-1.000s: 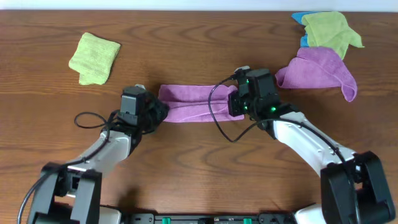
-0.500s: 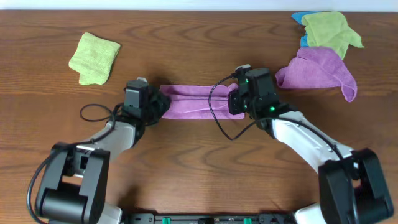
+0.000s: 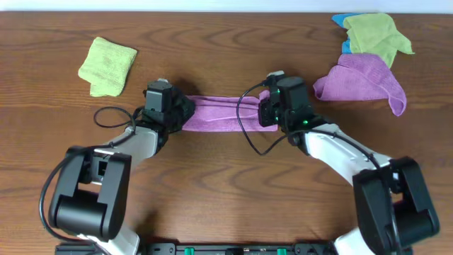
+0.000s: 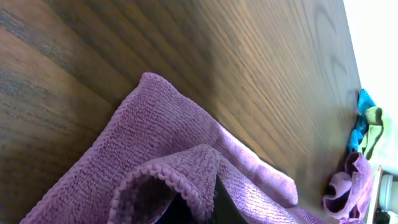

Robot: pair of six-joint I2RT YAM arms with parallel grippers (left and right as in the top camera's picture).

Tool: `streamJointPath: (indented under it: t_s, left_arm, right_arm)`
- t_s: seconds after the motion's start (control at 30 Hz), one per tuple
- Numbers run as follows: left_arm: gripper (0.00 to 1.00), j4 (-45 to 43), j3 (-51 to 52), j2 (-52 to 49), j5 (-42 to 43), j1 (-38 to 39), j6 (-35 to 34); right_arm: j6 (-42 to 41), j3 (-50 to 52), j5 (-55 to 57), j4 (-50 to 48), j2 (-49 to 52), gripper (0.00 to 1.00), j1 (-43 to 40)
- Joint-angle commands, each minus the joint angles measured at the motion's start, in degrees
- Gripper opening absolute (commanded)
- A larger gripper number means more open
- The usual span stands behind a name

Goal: Fold the cloth

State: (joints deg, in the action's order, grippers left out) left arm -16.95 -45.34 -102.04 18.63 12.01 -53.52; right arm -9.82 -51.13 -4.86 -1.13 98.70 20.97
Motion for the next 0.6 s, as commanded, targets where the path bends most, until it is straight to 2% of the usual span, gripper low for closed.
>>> streamJointPath:
  t_s: [0.0,0.4,0.47,0.57]
  left_arm:
    - [0.06,-0.2,-0.9,-2.2,-4.1,-1.5,1.7]
    - [0.06,-2.2,-1.0,-3.6,-5.5,-1.6,2.1]
    - [0.09,-2.3,-1.0,-3.6,-5.5,-1.7,2.1]
    - [0.22,-2.2,-1.1,-3.6,-5.3,-2.0,2.1]
  right_arm:
    - [1.1,0.2,3.6,0.2,1.8,0.01,-0.6]
    - [1.4,0.2,3.6,-1.0,2.7,0.01,-0.6]
    - [1.3,0.2,3.6,-1.0,2.7,0.10,-0.6]
    - [1.3,0.2,3.6,-0.8,2.7,0.23,-0.6]
